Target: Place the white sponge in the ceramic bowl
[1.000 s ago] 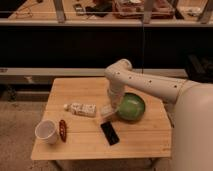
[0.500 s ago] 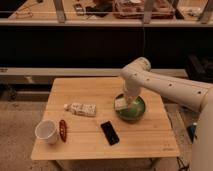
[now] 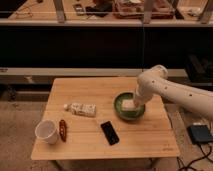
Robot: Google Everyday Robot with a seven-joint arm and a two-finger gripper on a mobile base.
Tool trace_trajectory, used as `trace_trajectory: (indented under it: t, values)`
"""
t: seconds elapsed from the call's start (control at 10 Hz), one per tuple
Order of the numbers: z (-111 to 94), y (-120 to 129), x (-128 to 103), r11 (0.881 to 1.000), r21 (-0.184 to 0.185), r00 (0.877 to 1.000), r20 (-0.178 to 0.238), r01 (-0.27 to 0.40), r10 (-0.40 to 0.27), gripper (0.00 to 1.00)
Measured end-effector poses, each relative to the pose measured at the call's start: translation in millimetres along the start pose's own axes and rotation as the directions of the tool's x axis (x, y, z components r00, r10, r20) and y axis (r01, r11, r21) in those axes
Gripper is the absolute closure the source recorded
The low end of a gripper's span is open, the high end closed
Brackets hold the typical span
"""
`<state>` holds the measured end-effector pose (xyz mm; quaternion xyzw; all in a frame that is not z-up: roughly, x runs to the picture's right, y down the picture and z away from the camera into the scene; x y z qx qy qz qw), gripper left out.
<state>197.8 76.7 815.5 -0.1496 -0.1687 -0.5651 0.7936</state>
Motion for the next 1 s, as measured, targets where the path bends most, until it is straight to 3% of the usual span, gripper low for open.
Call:
trace_trajectory:
  t: [0.2, 1.0]
  values:
    - [6.5, 11.3, -4.8, 0.996, 0.066, 0.998, 0.010, -0.058, 0.058, 0.55]
    - [6.7, 8.4, -4.9, 0.996, 0.072, 0.998, 0.011, -0.057, 0.057, 0.55]
